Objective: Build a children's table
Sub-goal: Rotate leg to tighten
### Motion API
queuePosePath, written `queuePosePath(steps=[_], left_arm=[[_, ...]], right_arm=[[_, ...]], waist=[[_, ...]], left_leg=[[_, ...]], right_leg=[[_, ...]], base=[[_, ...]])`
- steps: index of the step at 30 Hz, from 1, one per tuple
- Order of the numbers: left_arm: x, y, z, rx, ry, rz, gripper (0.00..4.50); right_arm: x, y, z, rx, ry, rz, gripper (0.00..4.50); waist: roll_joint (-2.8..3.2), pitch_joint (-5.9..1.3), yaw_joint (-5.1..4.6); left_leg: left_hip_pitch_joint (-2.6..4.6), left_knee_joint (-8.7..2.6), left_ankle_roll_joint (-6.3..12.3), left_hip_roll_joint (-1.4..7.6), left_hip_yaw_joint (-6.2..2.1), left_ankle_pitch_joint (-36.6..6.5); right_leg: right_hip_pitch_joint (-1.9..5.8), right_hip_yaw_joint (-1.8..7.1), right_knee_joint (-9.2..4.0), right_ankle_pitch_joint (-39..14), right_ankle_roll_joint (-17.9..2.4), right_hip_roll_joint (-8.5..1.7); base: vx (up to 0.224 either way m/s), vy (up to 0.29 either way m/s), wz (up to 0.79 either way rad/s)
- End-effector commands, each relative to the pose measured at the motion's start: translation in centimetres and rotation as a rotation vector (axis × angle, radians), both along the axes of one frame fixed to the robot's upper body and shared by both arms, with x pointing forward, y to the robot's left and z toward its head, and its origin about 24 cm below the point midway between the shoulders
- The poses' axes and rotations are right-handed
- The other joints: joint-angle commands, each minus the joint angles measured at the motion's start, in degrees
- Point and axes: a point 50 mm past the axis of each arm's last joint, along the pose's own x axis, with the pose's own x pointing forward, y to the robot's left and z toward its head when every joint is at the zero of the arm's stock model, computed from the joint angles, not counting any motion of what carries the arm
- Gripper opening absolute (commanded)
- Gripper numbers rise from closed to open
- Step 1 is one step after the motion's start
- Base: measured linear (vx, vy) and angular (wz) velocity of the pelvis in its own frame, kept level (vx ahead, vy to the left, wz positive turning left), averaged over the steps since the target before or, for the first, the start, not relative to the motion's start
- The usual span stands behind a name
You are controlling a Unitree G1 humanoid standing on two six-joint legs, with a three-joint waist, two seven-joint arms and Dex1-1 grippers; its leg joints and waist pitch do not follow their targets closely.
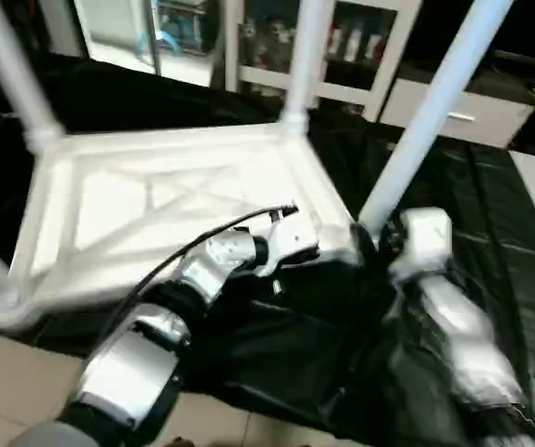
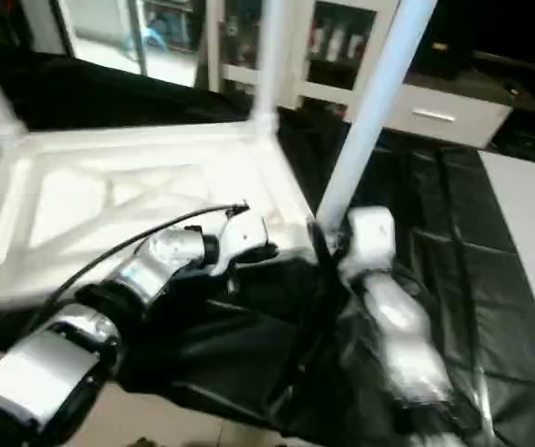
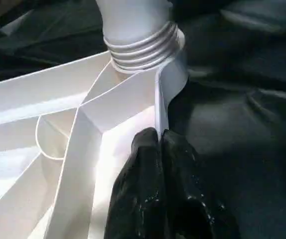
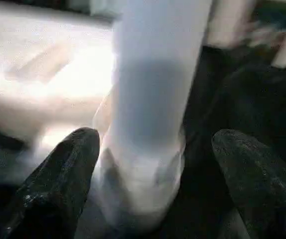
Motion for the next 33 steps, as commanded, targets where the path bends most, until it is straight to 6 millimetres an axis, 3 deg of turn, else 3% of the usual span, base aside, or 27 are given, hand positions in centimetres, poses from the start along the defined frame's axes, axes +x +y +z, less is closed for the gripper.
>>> queuePosePath(steps=[1,3,5,7,9,12,13,14,15,16,18,19,20,22,23,26,27,28,29,30,31,32,33], left_arm=[[-1.3,0.4,-1.9,0.075,0.081,-0.094,0.00],[-1.6,0.6,-2.0,0.073,0.101,-0.139,0.00],[-2.0,0.8,-2.1,0.079,0.127,-0.199,0.00],[-2.1,1.1,-2.1,0.083,0.120,-0.219,0.00],[-2.3,1.6,-2.2,0.086,0.123,-0.249,0.00],[-2.3,1.9,-2.1,0.081,0.109,-0.249,0.00],[-2.1,2.2,-1.8,0.054,0.065,-0.226,0.00],[-2.0,2.4,-1.7,0.037,0.079,-0.212,0.28],[-1.7,2.8,-1.3,-0.035,0.120,-0.158,0.44],[-1.5,3.0,-1.1,-0.071,0.139,-0.136,0.55],[-1.5,3.2,-0.7,-0.128,0.169,-0.129,0.58],[-1.5,3.4,-0.4,-0.165,0.186,-0.128,0.67],[-1.6,3.7,0.2,-0.217,0.197,-0.135,0.85],[-1.7,4.0,1.0,-0.283,0.192,-0.137,0.94],[-1.8,4.5,1.7,-0.316,0.207,-0.131,1.01],[-2.9,6.1,2.5,-0.323,0.274,-0.133,1.28],[-2.9,6.1,2.5,-0.323,0.274,-0.133,1.28],[-3.7,7.1,2.6,-0.283,0.316,-0.144,1.33],[-4.6,8.1,2.5,-0.232,0.353,-0.156,1.44],[-5.4,9.5,2.4,-0.155,0.384,-0.146,1.54],[-5.4,9.5,2.4,-0.155,0.384,-0.146,1.62],[-6.5,11.7,2.1,-0.015,0.418,-0.116,1.65],[-6.9,12.7,2.0,0.038,0.431,-0.092,1.74]], right_arm=[[-1.4,-0.2,0.2,0.003,0.037,0.149,3.90],[-2.0,-1.1,0.4,-0.013,0.050,0.183,3.90],[-2.4,-1.5,0.8,-0.018,0.055,0.216,3.90],[-2.6,-1.7,1.3,-0.013,0.051,0.242,3.90],[-2.7,-1.7,2.0,0.000,0.049,0.292,3.90],[-2.6,-1.6,2.0,-0.004,0.050,0.305,3.90],[-2.5,-1.4,2.0,-0.012,0.052,0.319,3.90],[-2.5,-1.3,2.0,-0.011,0.052,0.326,3.95],[-2.5,-0.8,2.1,-0.007,0.055,0.352,3.96],[-2.5,-0.6,2.1,-0.004,0.057,0.365,3.96],[-2.6,-0.5,2.1,0.000,0.062,0.379,3.96],[-2.7,-0.4,2.1,0.002,0.064,0.385,3.96],[-2.8,-0.3,2.1,0.004,0.068,0.392,3.96],[-2.8,-0.2,2.0,0.008,0.073,0.402,3.96],[-2.8,-0.1,2.0,0.009,0.075,0.406,3.96],[-3.0,0.2,1.9,0.013,0.082,0.428,3.96],[-3.0,0.2,1.9,0.013,0.082,0.428,3.96],[-3.1,0.4,1.8,0.013,0.084,0.441,3.96],[-3.1,0.6,1.8,0.017,0.086,0.454,3.96],[-3.2,0.9,1.9,0.017,0.087,0.472,3.96],[-3.2,0.9,1.9,0.017,0.087,0.472,3.96],[-3.3,1.3,1.9,0.021,0.089,0.492,3.96],[-3.3,1.5,1.9,0.023,0.089,0.496,3.96]], waist=[[0.82,-2.95,-0.15],[0.39,-2.81,-0.32],[0.54,-2.59,-0.50],[0.58,-2.55,-0.44],[0.87,-2.61,-0.18],[0.85,-2.47,0.03],[0.41,-2.70,0.01],[0.52,-2.75,0.01],[0.07,-2.89,-0.05],[0.36,-2.82,0.01],[0.31,-2.96,-0.13],[-0.38,-3.09,-0.17],[0.02,-3.04,-0.10],[0.15,-3.27,-0.13],[0.03,-3.24,-0.15],[0.40,-3.18,-0.33],[0.37,-2.99,-0.49],[0.43,-2.95,-0.60],[0.68,-2.90,-0.71],[0.71,-2.70,-0.88],[0.84,-2.58,-1.17],[1.01,-2.95,-1.51],[1.06,-2.81,-1.71]], left_leg=[[0.66,-4.26,6.14,2.28,-0.87,-16.0],[0.46,-4.32,5.54,2.17,-0.99,-17.9],[0.63,-4.40,4.90,2.16,-1.05,-19.2],[0.77,-4.40,4.64,2.24,-1.02,-19.3],[1.06,-4.48,4.65,2.43,-1.08,-19.0],[1.24,-4.62,4.07,2.54,-1.01,-19.8],[1.03,-4.61,3.77,2.53,-1.21,-19.7],[0.89,-4.64,3.74,2.54,-1.28,-19.4],[0.90,-4.54,3.71,2.55,-1.22,-18.7],[0.81,-4.59,3.70,2.52,-1.25,-17.9],[0.66,-4.48,3.77,2.49,-1.21,-16.9],[0.77,-4.36,3.80,2.53,-1.09,-16.6],[0.52,-4.40,4.11,2.55,-1.13,-15.0],[0.76,-4.16,4.52,2.58,-0.96,-13.7],[0.77,-4.18,4.54,2.78,-0.90,-12.9],[0.94,-4.30,4.19,3.03,-0.87,-13.0],[0.68,-4.40,4.40,2.86,-0.90,-13.0],[1.02,-4.29,4.18,2.63,-0.65,-14.1],[1.06,-4.68,3.36,2.96,-0.88,-14.5],[0.70,-4.81,2.99,2.93,-1.01,-14.9],[0.76,-4.97,2.68,2.81,-0.90,-16.0],[1.15,-4.91,1.58,2.90,-1.19,-16.8],[1.04,-4.97,1.73,2.81,-1.14,-16.1]], right_leg=[[3.68,2.09,-3.46,-8.9,-11.1,-1.97],[3.80,2.02,-3.71,-12.4,-10.8,-2.15],[3.44,2.06,-4.31,-17.7,-10.0,-2.26],[3.26,2.12,-4.38,-18.7,-9.8,-2.28],[3.18,2.10,-4.39,-18.3,-10.0,-2.20],[3.07,2.09,-4.34,-18.2,-10.7,-2.27],[3.37,1.98,-4.13,-19.0,-10.4,-2.42],[3.46,1.99,-4.08,-18.8,-10.2,-2.43],[3.46,2.01,-3.98,-18.5,-10.1,-2.53],[3.49,2.01,-3.86,-18.4,-10.4,-2.58],[3.57,2.04,-3.77,-17.7,-10.5,-2.57],[3.61,2.04,-3.70,-17.5,-10.8,-2.66],[3.67,2.08,-3.32,-16.1,-11.6,-2.68],[3.54,2.14,-3.02,-12.8,-12.8,-2.54],[3.65,2.16,-2.52,-10.0,-14.0,-2.52],[3.74,2.19,-2.08,-9.5,-14.7,-2.53],[3.73,2.20,-2.31,-10.1,-14.6,-2.41],[3.43,2.18,-2.73,-12.4,-13.8,-2.14],[3.65,2.33,-2.55,-13.0,-13.4,-2.34],[3.75,2.29,-2.58,-14.0,-12.9,-2.32],[3.52,2.23,-2.78,-15.8,-12.3,-1.97],[3.57,2.33,-2.86,-17.2,-11.1,-2.17],[3.53,2.42,-2.96,-16.6,-10.9,-2.06]], base=[[0.000,0.000,0.00],[0.000,0.000,0.00],[0.000,0.000,0.00],[0.000,0.000,0.00],[0.000,0.000,0.00],[0.000,0.000,0.00],[0.000,0.000,0.00],[0.000,0.000,0.00],[0.000,0.000,0.00],[0.000,0.000,0.00],[0.000,0.000,0.00],[0.000,0.000,0.00],[0.000,0.000,0.00],[0.000,0.000,0.00],[0.000,0.000,0.00],[0.000,0.000,0.00],[0.000,0.000,0.00],[0.000,0.000,0.00],[0.000,0.000,0.00],[0.000,0.000,0.00],[0.000,0.000,0.00],[0.000,0.000,0.00],[0.000,0.000,0.00]])
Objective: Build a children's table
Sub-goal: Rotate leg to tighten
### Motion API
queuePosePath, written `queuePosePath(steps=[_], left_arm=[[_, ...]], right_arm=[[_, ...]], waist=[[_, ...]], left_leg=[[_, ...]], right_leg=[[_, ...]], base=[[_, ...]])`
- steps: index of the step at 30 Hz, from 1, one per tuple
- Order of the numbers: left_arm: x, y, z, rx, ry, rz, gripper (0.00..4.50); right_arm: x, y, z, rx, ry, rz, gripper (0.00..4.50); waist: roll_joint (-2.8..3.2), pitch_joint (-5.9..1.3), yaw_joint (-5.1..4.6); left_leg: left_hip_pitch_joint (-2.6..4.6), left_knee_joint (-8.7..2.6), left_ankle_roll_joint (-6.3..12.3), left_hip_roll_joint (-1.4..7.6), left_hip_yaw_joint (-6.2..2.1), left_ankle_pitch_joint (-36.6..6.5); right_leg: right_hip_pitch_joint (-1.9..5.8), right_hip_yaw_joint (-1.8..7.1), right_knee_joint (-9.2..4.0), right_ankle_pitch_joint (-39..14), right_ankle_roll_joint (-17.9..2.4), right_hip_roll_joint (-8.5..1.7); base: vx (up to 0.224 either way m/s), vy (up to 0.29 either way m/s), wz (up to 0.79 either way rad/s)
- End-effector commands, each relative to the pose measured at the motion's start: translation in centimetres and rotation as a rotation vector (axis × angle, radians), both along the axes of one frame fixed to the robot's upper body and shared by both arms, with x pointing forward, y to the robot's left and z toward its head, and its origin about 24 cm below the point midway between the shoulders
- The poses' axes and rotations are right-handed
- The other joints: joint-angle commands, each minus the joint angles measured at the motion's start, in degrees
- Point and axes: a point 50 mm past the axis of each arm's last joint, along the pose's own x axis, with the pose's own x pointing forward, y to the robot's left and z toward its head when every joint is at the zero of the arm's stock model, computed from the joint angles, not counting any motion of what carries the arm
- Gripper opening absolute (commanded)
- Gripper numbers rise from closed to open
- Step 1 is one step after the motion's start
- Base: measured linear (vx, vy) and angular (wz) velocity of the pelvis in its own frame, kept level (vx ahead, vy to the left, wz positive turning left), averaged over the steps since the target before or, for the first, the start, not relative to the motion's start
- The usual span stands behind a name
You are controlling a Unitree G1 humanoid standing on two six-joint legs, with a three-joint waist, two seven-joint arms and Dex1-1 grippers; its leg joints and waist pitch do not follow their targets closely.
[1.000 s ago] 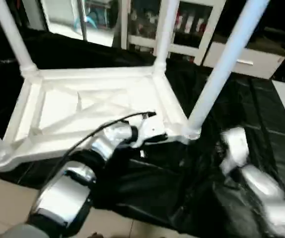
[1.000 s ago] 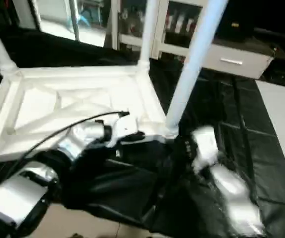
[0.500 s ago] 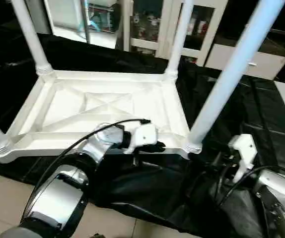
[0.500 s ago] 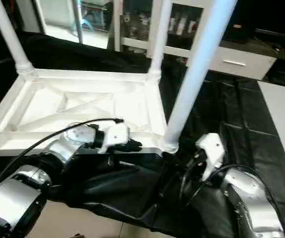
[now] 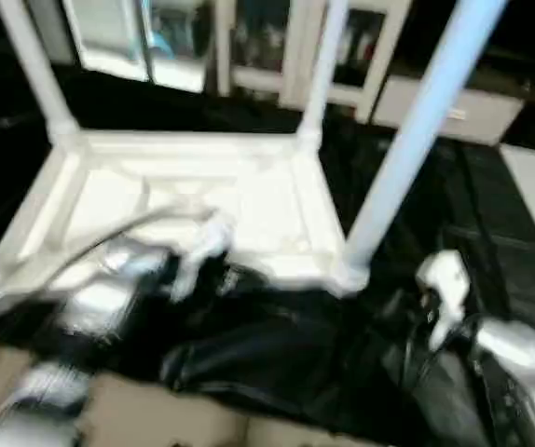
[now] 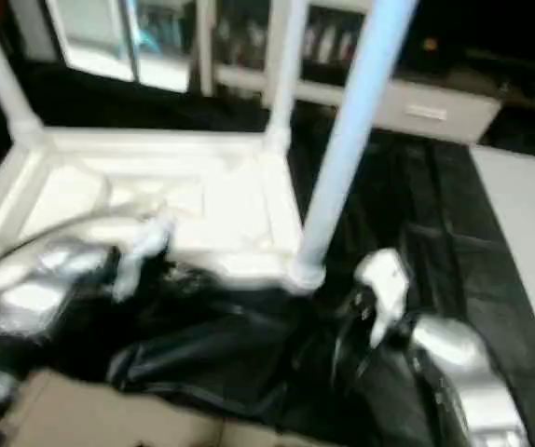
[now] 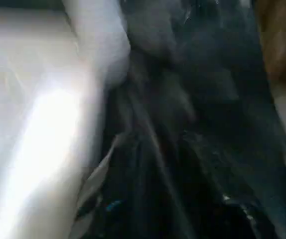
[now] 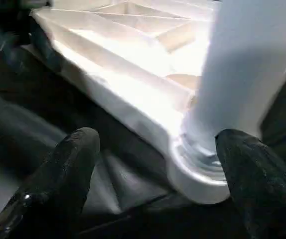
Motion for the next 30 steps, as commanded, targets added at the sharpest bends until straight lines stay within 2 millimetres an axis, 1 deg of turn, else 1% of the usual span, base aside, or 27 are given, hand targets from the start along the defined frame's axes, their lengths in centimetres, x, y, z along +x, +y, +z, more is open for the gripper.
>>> queuePosePath(steps=[1,2,4,5,6,7,8,9,10,12,15,16,17,18,19,20,21,22,23,24,25,26,29,30], left_arm=[[-0.6,1.3,0.4,0.122,0.016,-0.006,1.86],[-0.8,1.8,0.5,0.145,0.023,0.006,1.86],[-1.0,2.1,0.6,0.164,0.028,0.018,2.05],[-1.0,2.1,0.6,0.164,0.028,0.018,2.11],[-0.8,3.4,0.6,0.260,-0.016,0.095,2.17],[-0.7,4.0,0.6,0.303,-0.040,0.136,2.23],[-0.7,4.0,0.6,0.303,-0.040,0.136,2.31],[-0.3,5.1,0.6,0.354,-0.094,0.208,2.47],[-0.2,5.4,0.6,0.369,-0.106,0.229,2.54],[-0.3,6.9,0.6,0.427,-0.129,0.277,2.69],[-0.8,9.2,0.9,0.492,-0.113,0.352,2.95],[-0.8,9.3,0.9,0.496,-0.113,0.356,2.98],[-1.0,10.5,1.1,0.531,-0.112,0.396,3.11],[-1.1,11.2,1.2,0.551,-0.113,0.423,3.11],[-1.3,12.2,1.4,0.573,-0.119,0.456,3.23],[-1.3,12.2,1.4,0.573,-0.119,0.456,3.23],[-1.3,12.7,1.6,0.581,-0.129,0.477,3.42],[-1.4,13.3,1.9,0.590,-0.136,0.505,3.47],[-1.4,13.6,2.0,0.593,-0.142,0.514,3.55],[-1.3,14.2,2.3,0.609,-0.155,0.544,3.67],[-1.4,14.6,2.5,0.619,-0.164,0.563,3.67],[-1.4,15.1,2.8,0.621,-0.171,0.583,3.79],[-1.6,15.9,3.6,0.606,-0.181,0.614,3.86],[-1.7,15.9,4.2,0.559,-0.187,0.619,3.86]], right_arm=[[0.1,0.7,0.4,0.007,-0.010,0.033,3.96],[0.2,0.7,0.4,0.007,-0.011,0.032,3.96],[0.2,0.7,0.4,0.008,-0.012,0.030,3.96],[0.2,0.7,0.4,0.008,-0.012,0.030,3.96],[0.5,0.8,0.4,0.010,-0.018,0.020,3.96],[0.6,0.9,0.4,0.010,-0.020,0.019,3.96],[0.6,0.9,0.4,0.010,-0.020,0.019,3.96],[0.7,1.0,0.4,0.014,-0.021,0.019,3.96],[0.7,1.0,0.4,0.015,-0.021,0.020,3.96],[0.7,1.1,0.4,0.018,-0.022,0.020,3.96],[0.7,1.0,0.3,0.019,-0.020,0.019,3.96],[0.7,1.0,0.3,0.019,-0.020,0.019,3.96],[0.6,1.0,0.3,0.020,-0.019,0.017,3.96],[0.6,1.0,0.3,0.020,-0.019,0.017,3.96],[0.6,1.1,0.3,0.022,-0.018,0.015,3.96],[0.6,1.1,0.3,0.022,-0.018,0.015,3.96],[0.6,1.1,0.3,0.023,-0.018,0.014,3.96],[0.6,1.1,0.2,0.023,-0.017,0.015,3.96],[0.6,1.1,0.2,0.024,-0.016,0.016,3.96],[0.6,1.1,0.1,0.024,-0.015,0.016,3.96],[0.6,1.2,0.1,0.025,-0.015,0.016,3.96],[0.6,1.2,0.1,0.025,-0.015,0.017,3.96],[0.5,1.2,0.1,0.027,-0.015,0.023,3.96],[0.5,1.1,0.2,0.027,-0.016,0.027,3.96]], waist=[[0.52,-2.92,0.08],[0.63,-3.05,0.12],[0.64,-2.90,0.35],[0.72,-2.75,0.74],[0.63,-2.79,0.80],[0.53,-2.88,0.78],[0.57,-2.95,0.71],[0.75,-2.97,0.81],[0.74,-3.02,0.73],[0.58,-3.10,0.82],[0.65,-3.10,0.84],[0.60,-3.02,0.78],[0.64,-3.00,0.71],[0.64,-2.96,0.64],[0.59,-2.89,0.57],[0.55,-2.84,0.45],[0.59,-2.80,0.50],[0.53,-2.75,0.56],[0.68,-2.74,0.71],[0.71,-2.73,0.71],[0.81,-2.78,0.83],[0.81,-2.78,0.83],[1.06,-2.93,0.99],[0.99,-2.96,0.95]], left_leg=[[0.47,-4.96,1.68,2.36,-0.95,-16.6],[0.92,-4.84,1.03,2.38,-0.84,-17.3],[1.11,-4.92,0.47,2.42,-0.81,-18.0],[1.68,-4.87,-0.26,2.37,-0.61,-20.1],[1.64,-4.88,-0.46,2.36,-0.66,-20.3],[1.22,-4.98,-0.51,2.37,-0.83,-19.9],[0.97,-4.99,-0.55,2.33,-0.95,-19.5],[0.85,-5.01,-0.46,2.22,-1.08,-19.3],[0.96,-4.89,-0.61,2.14,-1.05,-19.5],[0.84,-4.83,-0.45,2.12,-1.04,-18.5],[0.82,-4.82,-0.48,2.05,-1.03,-18.4],[0.75,-4.83,-0.49,2.01,-1.04,-18.8],[0.82,-4.81,-0.61,1.98,-1.10,-19.7],[0.82,-4.83,-0.68,1.97,-1.14,-20.1],[0.88,-4.83,-0.66,1.88,-1.20,-20.9],[0.99,-4.78,-0.69,1.81,-1.26,-21.9],[1.13,-4.80,-0.73,1.86,-1.31,-22.2],[1.30,-4.78,-0.83,1.91,-1.34,-22.8],[1.36,-4.84,-0.93,1.95,-1.42,-23.1],[1.35,-4.92,-1.03,1.99,-1.45,-23.3],[1.53,-4.87,-1.23,1.98,-1.42,-24.1],[1.53,-4.87,-1.23,1.98,-1.42,-24.1],[1.47,-5.01,-1.72,2.03,-1.55,-24.1],[1.37,-5.01,-1.78,2.01,-1.52,-24.1]], right_leg=[[2.56,2.36,-3.19,-16.8,-10.7,-1.96],[2.35,2.45,-3.18,-17.1,-10.9,-2.03],[2.17,2.46,-3.31,-17.6,-11.2,-1.97],[1.66,2.58,-3.54,-18.7,-11.5,-1.87],[1.75,2.59,-3.49,-18.8,-11.5,-1.89],[2.07,2.61,-3.33,-18.4,-11.1,-1.92],[2.27,2.59,-3.15,-18.2,-10.7,-1.92],[2.36,2.57,-3.26,-18.7,-10.0,-1.92],[2.25,2.62,-3.26,-18.8,-9.6,-1.81],[2.37,2.69,-3.27,-18.4,-9.5,-1.86],[2.37,2.67,-3.11,-18.2,-9.9,-1.74],[2.36,2.67,-3.18,-18.8,-9.8,-1.70],[2.30,2.66,-3.28,-20.2,-9.4,-1.73],[2.28,2.64,-3.31,-20.9,-9.3,-1.72],[2.16,2.60,-3.49,-22.7,-8.7,-1.70],[1.99,2.61,-3.71,-24.6,-8.2,-1.67],[1.90,2.61,-3.83,-25.4,-8.0,-1.72],[1.69,2.60,-3.97,-26.4,-7.8,-1.75],[1.62,2.59,-3.97,-26.8,-7.7,-1.77],[1.63,2.59,-3.98,-26.8,-7.7,-1.77],[1.41,2.60,-3.92,-26.0,-7.9,-1.63],[1.41,2.60,-3.92,-26.0,-7.9,-1.63],[1.65,2.59,-3.65,-23.8,-8.5,-1.66],[1.74,2.58,-3.52,-23.0,-8.9,-1.64]], base=[[0.000,0.000,0.00],[0.000,0.000,0.00],[0.000,0.000,0.00],[0.000,0.000,0.00],[0.000,0.000,0.00],[0.000,0.000,0.00],[0.000,0.000,0.00],[0.000,0.000,0.00],[0.000,0.000,0.00],[0.000,0.000,0.00],[0.000,0.000,0.00],[0.000,0.000,0.00],[0.000,0.000,0.00],[0.000,0.000,0.00],[0.000,0.000,0.00],[0.000,0.000,0.00],[0.000,0.000,0.00],[0.000,0.000,0.00],[0.000,0.000,0.00],[0.000,0.000,0.00],[0.000,0.000,0.00],[0.000,0.000,0.00],[0.000,0.000,0.00],[0.000,0.000,0.00]])
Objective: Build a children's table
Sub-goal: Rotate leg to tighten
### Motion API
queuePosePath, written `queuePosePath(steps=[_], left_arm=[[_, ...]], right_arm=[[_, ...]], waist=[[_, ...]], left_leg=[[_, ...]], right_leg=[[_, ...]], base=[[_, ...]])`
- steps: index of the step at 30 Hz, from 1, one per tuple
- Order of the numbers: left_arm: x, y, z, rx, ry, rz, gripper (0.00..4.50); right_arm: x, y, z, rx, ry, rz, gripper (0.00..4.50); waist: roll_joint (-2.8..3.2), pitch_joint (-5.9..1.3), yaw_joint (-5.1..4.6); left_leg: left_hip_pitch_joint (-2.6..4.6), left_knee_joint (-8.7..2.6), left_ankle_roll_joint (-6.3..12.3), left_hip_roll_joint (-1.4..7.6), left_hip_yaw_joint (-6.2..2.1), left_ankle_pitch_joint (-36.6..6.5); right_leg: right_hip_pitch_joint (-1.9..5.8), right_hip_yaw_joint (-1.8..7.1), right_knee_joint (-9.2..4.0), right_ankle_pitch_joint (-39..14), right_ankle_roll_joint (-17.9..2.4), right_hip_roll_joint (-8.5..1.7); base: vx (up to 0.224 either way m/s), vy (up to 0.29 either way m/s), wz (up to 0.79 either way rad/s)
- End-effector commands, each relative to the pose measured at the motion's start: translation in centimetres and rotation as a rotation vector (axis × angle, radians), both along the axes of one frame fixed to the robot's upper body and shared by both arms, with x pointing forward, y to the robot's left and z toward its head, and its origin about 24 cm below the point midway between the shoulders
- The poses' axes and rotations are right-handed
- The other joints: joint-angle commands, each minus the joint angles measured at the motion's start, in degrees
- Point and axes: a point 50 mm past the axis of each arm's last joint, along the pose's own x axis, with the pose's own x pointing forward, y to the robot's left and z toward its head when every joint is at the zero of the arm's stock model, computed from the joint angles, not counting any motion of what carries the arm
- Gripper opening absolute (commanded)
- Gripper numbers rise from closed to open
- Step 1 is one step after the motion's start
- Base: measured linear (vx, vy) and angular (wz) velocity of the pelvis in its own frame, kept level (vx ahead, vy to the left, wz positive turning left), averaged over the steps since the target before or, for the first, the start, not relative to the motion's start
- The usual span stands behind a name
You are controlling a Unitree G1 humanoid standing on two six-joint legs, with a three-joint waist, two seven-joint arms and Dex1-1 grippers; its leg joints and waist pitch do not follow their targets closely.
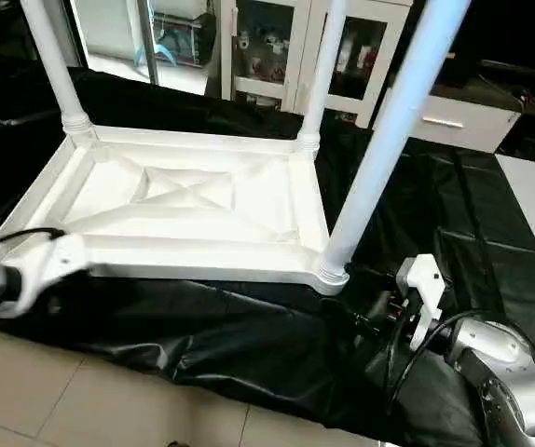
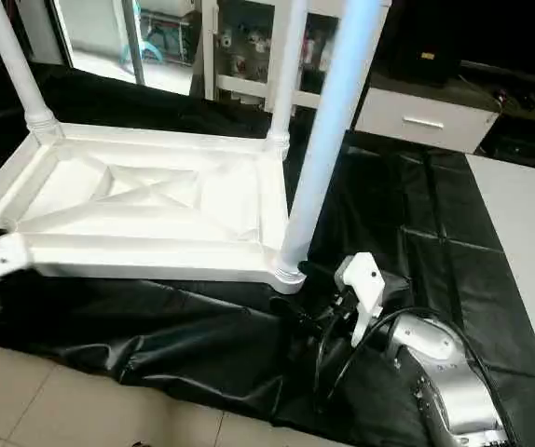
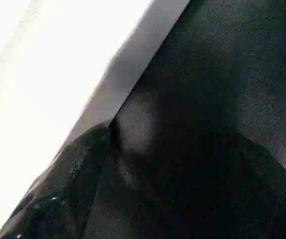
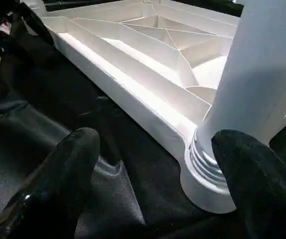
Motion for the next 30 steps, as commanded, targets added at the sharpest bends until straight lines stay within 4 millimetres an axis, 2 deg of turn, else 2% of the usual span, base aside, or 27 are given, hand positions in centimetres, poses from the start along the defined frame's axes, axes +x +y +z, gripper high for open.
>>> queuePosePath(steps=[1,3,4,5,7,8,9,10,11,12,14,15,16,17,18,19,20,21,22,23,24,25,26,27,28,29,30], left_arm=[[0.1,0.4,1.8,-0.044,-0.070,0.011,3.86],[0.3,-1.5,3.2,-0.217,-0.129,-0.040,3.86],[0.3,-1.6,3.3,-0.226,-0.131,-0.043,3.86],[0.3,-4.3,4.3,-0.401,-0.159,-0.124,3.86],[0.5,-7.1,4.4,-0.548,-0.182,-0.184,3.86],[0.8,-8.0,4.2,-0.598,-0.194,-0.192,3.86],[0.9,-8.8,4.1,-0.638,-0.203,-0.199,3.86],[2.1,-11.8,3.0,-0.764,-0.277,-0.181,3.86],[2.8,-13.0,2.5,-0.799,-0.317,-0.150,3.86],[3.5,-14.3,2.0,-0.831,-0.360,-0.113,3.86],[4.1,-15.8,1.4,-0.854,-0.384,-0.094,3.86],[4.6,-17.5,0.6,-0.831,-0.373,-0.110,3.86],[4.6,-18.4,0.3,-0.826,-0.319,-0.153,4.15],[4.5,-19.1,0.1,-0.808,-0.271,-0.195,4.21],[4.5,-19.1,0.1,-0.808,-0.271,-0.195,4.21],[4.4,-19.7,-0.1,-0.785,-0.238,-0.239,4.27],[4.4,-20.4,-0.3,-0.757,-0.196,-0.283,4.27],[4.7,-20.8,-0.5,-0.729,-0.191,-0.304,4.39],[5.1,-21.1,-0.7,-0.707,-0.183,-0.309,4.39],[5.4,-21.3,-1.0,-0.690,-0.184,-0.315,4.39],[5.8,-21.2,-1.1,-0.660,-0.221,-0.303,4.39],[6.2,-21.1,-1.2,-0.640,-0.257,-0.286,4.39],[6.4,-21.0,-1.2,-0.639,-0.278,-0.267,4.39],[6.6,-21.0,-1.1,-0.658,-0.305,-0.230,4.39],[6.7,-21.0,-1.1,-0.692,-0.324,-0.166,4.39],[6.7,-20.8,-1.1,-0.739,-0.348,-0.089,4.39],[6.7,-20.8,-1.1,-0.751,-0.354,-0.067,4.39]], right_arm=[[0.0,-0.5,0.1,-0.012,-0.004,-0.009,3.96],[0.0,-0.7,0.2,-0.011,-0.006,-0.007,3.96],[0.0,-0.8,0.2,-0.011,-0.006,-0.007,3.96],[0.2,-1.1,0.4,-0.007,-0.011,-0.028,3.96],[0.5,-1.4,0.5,-0.006,-0.017,-0.054,3.96],[0.6,-1.4,0.5,-0.007,-0.019,-0.062,3.96],[0.7,-1.5,0.6,-0.007,-0.020,-0.069,3.96],[0.9,-1.5,0.8,-0.006,-0.026,-0.095,3.96],[0.9,-1.5,0.9,-0.005,-0.030,-0.100,3.96],[0.9,-1.5,1.0,-0.005,-0.033,-0.101,3.96],[0.8,-1.5,1.1,-0.012,-0.035,-0.098,3.96],[0.6,-1.7,1.2,-0.023,-0.034,-0.090,3.96],[0.5,-1.8,1.3,-0.029,-0.033,-0.085,3.96],[0.5,-1.9,1.3,-0.033,-0.033,-0.084,3.96],[0.5,-1.9,1.3,-0.033,-0.033,-0.084,3.96],[0.6,-2.1,1.4,-0.037,-0.033,-0.086,3.96],[0.8,-2.4,1.4,-0.051,-0.037,-0.099,3.96],[1.1,-2.7,1.4,-0.070,-0.040,-0.124,3.96],[1.3,-3.1,1.4,-0.085,-0.042,-0.149,3.96],[1.5,-3.3,1.4,-0.098,-0.042,-0.166,3.96],[1.6,-3.7,1.4,-0.117,-0.036,-0.194,3.96],[1.6,-3.9,1.3,-0.131,-0.032,-0.215,3.96],[1.6,-4.0,1.3,-0.138,-0.034,-0.231,3.96],[1.6,-4.2,1.4,-0.130,-0.035,-0.248,3.96],[1.6,-4.4,1.4,-0.132,-0.037,-0.284,3.96],[1.5,-4.5,1.3,-0.123,-0.040,-0.321,3.96],[1.5,-4.6,1.3,-0.120,-0.041,-0.332,3.96]], waist=[[1.35,-2.69,0.14],[1.41,-2.79,0.26],[1.33,-2.74,0.37],[1.50,-2.76,0.78],[1.48,-2.67,1.44],[1.43,-2.65,1.43],[1.11,-2.57,1.58],[1.34,-2.59,1.52],[1.11,-2.59,1.41],[0.85,-2.69,1.64],[0.47,-2.86,1.47],[0.25,-2.85,1.33],[0.10,-2.87,1.21],[-0.04,-2.96,1.12],[-0.08,-2.93,0.96],[0.45,-2.95,0.78],[0.41,-3.08,0.73],[0.70,-3.15,0.71],[0.62,-3.16,0.54],[0.41,-3.30,0.53],[1.68,-3.26,0.59],[0.98,-3.40,0.40],[1.23,-3.59,0.44],[1.18,-3.69,0.46],[1.89,-3.81,0.62],[1.81,-3.99,0.51],[1.72,-3.95,0.57]], left_leg=[[0.90,-5.06,-1.03,1.51,-1.27,-24.6],[1.06,-5.03,-1.16,1.62,-1.21,-24.0],[1.12,-5.05,-1.20,1.65,-1.14,-24.0],[1.27,-5.02,-1.61,1.80,-0.98,-23.4],[1.33,-4.99,-2.05,1.81,-0.82,-23.1],[1.34,-4.97,-2.17,1.74,-0.74,-23.5],[1.07,-4.67,-1.88,1.45,-0.71,-24.2],[1.00,-4.64,-1.91,1.46,-0.72,-24.5],[0.83,-4.58,-1.79,1.49,-0.75,-24.6],[1.07,-4.19,-1.42,1.34,-0.66,-24.7],[0.36,-4.21,-0.84,1.13,-0.99,-23.3],[0.28,-4.14,-0.39,1.06,-1.02,-22.8],[0.12,-4.13,0.00,0.90,-1.17,-21.8],[-0.08,-4.16,0.30,0.92,-1.37,-20.8],[-0.34,-4.24,0.37,0.91,-1.47,-20.5],[-0.52,-4.25,0.32,0.91,-1.64,-20.3],[-0.10,-4.10,0.36,0.89,-1.68,-20.5],[0.08,-4.06,0.42,0.90,-1.68,-20.4],[0.14,-3.99,0.61,0.81,-1.49,-20.0],[-0.21,-4.05,0.67,0.83,-1.56,-19.1],[-0.17,-4.11,0.60,0.78,-1.63,-18.8],[-0.14,-3.83,0.76,0.75,-1.43,-18.6],[-0.34,-3.78,0.82,0.78,-1.43,-17.5],[-0.43,-3.73,0.97,0.80,-1.44,-16.9],[-0.39,-3.61,1.18,0.94,-1.40,-15.4],[-0.45,-3.32,1.44,1.02,-1.24,-13.8],[-0.56,-3.31,1.74,1.00,-1.27,-13.2]], right_leg=[[1.51,2.16,-3.94,-22.7,-9.2,-2.46],[1.53,2.27,-3.70,-21.1,-10.1,-2.54],[1.46,2.25,-3.71,-20.7,-10.4,-2.45],[1.55,2.30,-3.38,-18.5,-11.7,-2.51],[1.54,2.21,-3.20,-16.7,-12.8,-2.38],[1.53,2.17,-3.10,-16.8,-12.8,-2.34],[1.67,2.17,-3.39,-19.2,-12.0,-2.42],[1.70,2.26,-3.43,-20.1,-11.6,-2.48],[1.80,2.21,-3.67,-20.9,-11.2,-2.44],[1.66,2.17,-4.17,-22.8,-10.1,-2.54],[2.29,2.02,-4.44,-26.2,-7.3,-2.71],[2.18,1.91,-4.91,-28.4,-5.3,-2.56],[2.35,1.78,-5.33,-31.1,-3.1,-2.58],[2.42,1.71,-5.31,-32.0,-2.2,-2.72],[2.52,1.63,-5.32,-32.5,-1.8,-2.75],[2.50,1.40,-5.38,-33.1,-1.6,-2.76],[2.11,1.31,-5.60,-32.9,-1.7,-2.70],[2.00,1.37,-5.57,-31.6,-2.3,-2.65],[1.82,1.39,-5.43,-28.1,-3.6,-2.20],[2.36,1.35,-4.77,-25.1,-4.8,-2.22],[2.33,1.40,-4.70,-24.0,-5.3,-2.17],[2.40,1.34,-4.58,-21.4,-6.0,-1.94],[2.81,1.44,-4.12,-18.5,-7.1,-2.06],[2.96,1.42,-3.88,-17.5,-7.7,-2.12],[3.00,1.47,-3.44,-14.7,-9.2,-2.17],[3.18,1.48,-3.22,-11.1,-10.9,-2.20],[3.25,1.43,-3.07,-9.8,-11.6,-2.18]], base=[[0.000,0.000,0.00],[0.000,0.000,0.00],[0.000,0.000,0.00],[0.000,0.000,0.00],[0.000,0.000,0.00],[0.000,0.000,0.00],[0.000,0.000,0.00],[0.000,0.000,0.00],[0.000,0.000,0.00],[0.000,0.000,0.00],[0.000,0.000,0.00],[0.000,0.000,0.00],[0.000,0.000,0.00],[0.000,0.000,0.00],[0.000,0.000,0.00],[0.000,0.000,0.00],[0.000,0.000,0.00],[0.000,0.000,0.00],[0.000,0.000,0.00],[0.000,0.000,0.00],[0.000,0.000,0.00],[0.000,0.000,0.00],[0.000,0.000,0.00],[0.000,0.000,0.00],[0.000,0.000,0.00],[0.000,0.000,0.00],[0.000,0.000,0.00]])
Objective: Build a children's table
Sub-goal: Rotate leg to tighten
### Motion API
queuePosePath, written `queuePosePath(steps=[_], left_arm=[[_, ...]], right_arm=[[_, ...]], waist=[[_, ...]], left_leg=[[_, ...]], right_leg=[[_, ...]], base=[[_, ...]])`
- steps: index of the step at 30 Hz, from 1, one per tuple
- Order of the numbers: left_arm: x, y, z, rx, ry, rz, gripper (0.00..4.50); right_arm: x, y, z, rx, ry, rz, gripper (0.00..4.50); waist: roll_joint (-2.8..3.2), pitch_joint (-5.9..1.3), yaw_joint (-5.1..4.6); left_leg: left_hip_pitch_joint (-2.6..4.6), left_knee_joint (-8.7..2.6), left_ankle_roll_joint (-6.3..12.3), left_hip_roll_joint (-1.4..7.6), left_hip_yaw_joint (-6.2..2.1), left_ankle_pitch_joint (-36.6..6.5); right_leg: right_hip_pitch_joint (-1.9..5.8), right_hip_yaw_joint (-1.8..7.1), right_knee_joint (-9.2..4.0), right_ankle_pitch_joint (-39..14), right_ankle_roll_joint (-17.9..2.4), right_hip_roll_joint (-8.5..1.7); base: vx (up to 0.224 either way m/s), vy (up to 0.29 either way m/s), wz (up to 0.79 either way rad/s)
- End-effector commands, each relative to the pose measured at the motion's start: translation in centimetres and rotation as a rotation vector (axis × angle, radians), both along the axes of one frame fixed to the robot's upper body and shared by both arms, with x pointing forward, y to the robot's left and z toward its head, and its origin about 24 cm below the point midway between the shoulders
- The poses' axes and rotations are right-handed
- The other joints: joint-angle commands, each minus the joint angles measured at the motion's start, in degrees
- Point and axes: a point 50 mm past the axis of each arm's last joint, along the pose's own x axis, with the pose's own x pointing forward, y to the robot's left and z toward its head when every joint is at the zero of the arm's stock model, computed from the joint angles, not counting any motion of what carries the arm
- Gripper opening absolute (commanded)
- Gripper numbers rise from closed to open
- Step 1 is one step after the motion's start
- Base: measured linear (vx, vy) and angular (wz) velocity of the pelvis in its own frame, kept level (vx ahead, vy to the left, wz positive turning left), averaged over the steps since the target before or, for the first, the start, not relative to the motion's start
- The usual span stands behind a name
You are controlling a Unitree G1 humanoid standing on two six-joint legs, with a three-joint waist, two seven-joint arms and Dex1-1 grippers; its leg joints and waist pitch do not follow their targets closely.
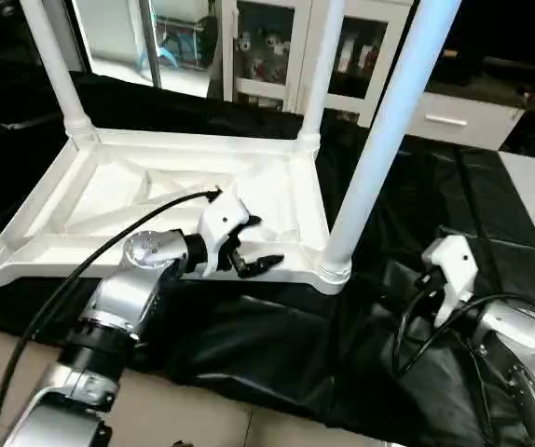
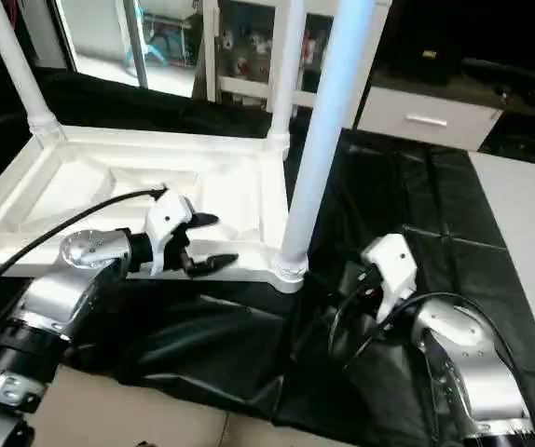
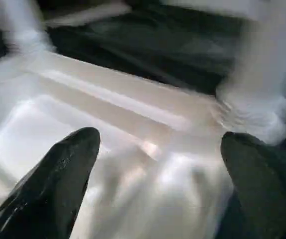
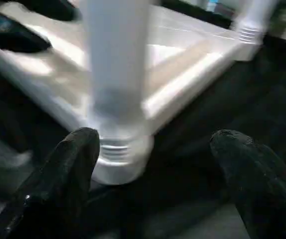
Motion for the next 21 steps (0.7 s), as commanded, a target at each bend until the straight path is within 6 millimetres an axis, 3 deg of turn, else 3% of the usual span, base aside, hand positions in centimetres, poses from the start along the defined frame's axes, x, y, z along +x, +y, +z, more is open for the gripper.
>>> queuePosePath(steps=[1,2,4,6,7,8,9,10,12,14,15,16,17,19,20,21], left_arm=[[0.0,0.8,0.3,-0.092,-0.015,0.152,4.39],[0.0,1.0,0.3,-0.110,-0.026,0.190,4.39],[-0.9,2.1,-0.2,-0.146,-0.023,0.264,4.39],[-0.9,2.1,-0.3,-0.146,-0.023,0.264,4.39],[-2.0,2.5,-0.9,-0.134,-0.003,0.245,4.39],[-2.2,2.5,-0.9,-0.134,0.000,0.229,4.39],[-2.8,2.2,-0.9,-0.138,0.010,0.167,4.39],[-3.0,2.1,-0.8,-0.137,0.006,0.128,4.39],[-3.3,1.9,-0.5,-0.131,0.002,0.071,4.39],[-3.7,1.9,-0.2,-0.117,-0.002,0.020,4.39],[-3.9,2.0,0.1,-0.105,-0.004,-0.014,4.39],[-4.1,2.1,0.3,-0.096,-0.005,-0.036,4.39],[-4.3,2.4,0.4,-0.072,0.001,-0.049,4.39],[-4.5,3.0,0.4,-0.038,0.002,-0.041,4.39],[-4.6,3.5,0.4,-0.029,0.001,-0.017,4.39],[-4.5,3.8,0.4,-0.019,-0.001,0.008,4.39]], right_arm=[[-0.2,-0.7,-0.1,0.005,0.001,-0.118,3.96],[-0.2,-0.8,-0.2,0.011,0.010,-0.152,3.96],[0.1,-1.4,-1.2,0.033,0.047,-0.335,3.96],[0.1,-1.4,-1.2,0.033,0.048,-0.340,3.96],[0.6,-2.0,-2.4,0.012,0.082,-0.521,3.96],[0.8,-2.0,-2.7,-0.004,0.088,-0.549,3.96],[1.4,-1.8,-3.4,-0.050,0.101,-0.614,3.96],[1.7,-1.6,-3.6,-0.067,0.104,-0.632,3.96],[2.4,-0.8,-3.9,-0.096,0.104,-0.643,3.96],[3.1,0.6,-4.1,-0.114,0.103,-0.616,3.96],[3.6,2.0,-4.4,-0.124,0.111,-0.568,3.96],[3.9,3.0,-4.6,-0.130,0.115,-0.534,3.96],[4.2,4.5,-4.7,-0.125,0.123,-0.479,3.96],[4.4,6.9,-4.6,-0.086,0.128,-0.384,3.96],[4.4,8.0,-4.4,-0.066,0.123,-0.341,3.96],[4.3,8.8,-4.3,-0.051,0.120,-0.304,3.96]], waist=[[0.54,-3.89,0.04],[0.49,-3.90,-0.05],[0.47,-3.52,-0.33],[0.51,-3.34,-0.75],[0.21,-3.24,-0.88],[0.45,-3.20,-0.95],[0.43,-2.80,-1.44],[0.60,-2.93,-1.39],[0.61,-2.74,-1.69],[0.65,-2.58,-1.92],[0.37,-2.65,-1.99],[0.67,-2.59,-2.17],[-0.07,-2.66,-2.31],[0.29,-2.68,-2.34],[-0.07,-2.81,-2.41],[0.11,-2.77,-2.37]], left_leg=[[-0.05,-3.88,2.49,1.06,-0.18,-12.5],[-0.12,-3.83,2.77,1.03,-0.10,-12.5],[0.00,-4.21,2.62,1.04,-0.19,-14.4],[0.09,-4.29,2.25,0.87,-0.08,-16.6],[0.29,-4.32,1.63,0.96,-0.18,-17.5],[0.18,-4.54,1.21,1.03,-0.30,-17.4],[0.53,-4.62,0.30,0.75,-0.23,-20.6],[0.87,-4.42,-0.15,0.76,-0.32,-21.1],[0.77,-4.64,-0.60,0.66,-0.43,-22.7],[0.77,-4.70,-0.84,0.68,-0.45,-23.8],[0.71,-4.68,-0.82,0.68,-0.53,-23.9],[0.43,-4.89,-0.92,0.73,-0.67,-23.6],[0.26,-4.86,-0.91,0.77,-0.66,-23.3],[0.26,-4.86,-0.91,0.83,-0.63,-22.3],[0.15,-4.93,-1.05,0.92,-0.57,-20.9],[0.04,-5.00,-1.15,1.02,-0.67,-20.4]], right_leg=[[3.41,1.99,-3.28,-8.3,-12.0,-2.01],[3.46,1.97,-3.28,-8.0,-12.3,-2.01],[3.27,1.82,-3.82,-13.4,-11.3,-1.95],[2.96,1.70,-4.40,-17.7,-9.8,-1.77],[2.76,1.84,-4.54,-19.7,-8.7,-1.88],[2.69,1.86,-4.43,-20.2,-8.6,-2.01],[2.06,1.67,-5.24,-26.0,-6.7,-1.80],[1.79,1.74,-5.17,-26.4,-6.6,-1.96],[1.60,1.69,-5.35,-27.3,-5.8,-1.81],[1.59,1.66,-5.57,-28.2,-4.8,-1.84],[1.61,1.66,-5.43,-28.3,-4.6,-1.98],[1.79,1.70,-5.25,-27.8,-4.8,-2.02],[1.88,1.66,-5.17,-27.6,-4.8,-2.03],[1.82,1.95,-4.86,-26.6,-5.1,-2.15],[2.01,2.03,-4.53,-24.3,-5.6,-2.06],[2.16,2.07,-4.22,-23.3,-5.8,-2.07]], base=[[0.000,0.000,0.00],[0.000,0.000,0.00],[0.000,0.000,0.00],[0.000,0.000,0.00],[0.000,0.000,0.00],[0.000,0.000,0.00],[0.000,0.000,0.00],[0.000,0.000,0.00],[0.000,0.000,0.00],[0.000,0.000,0.00],[0.000,0.000,0.00],[0.000,0.000,0.00],[0.000,0.000,0.00],[0.000,0.000,0.00],[0.000,0.000,0.00],[0.000,0.000,0.00]])
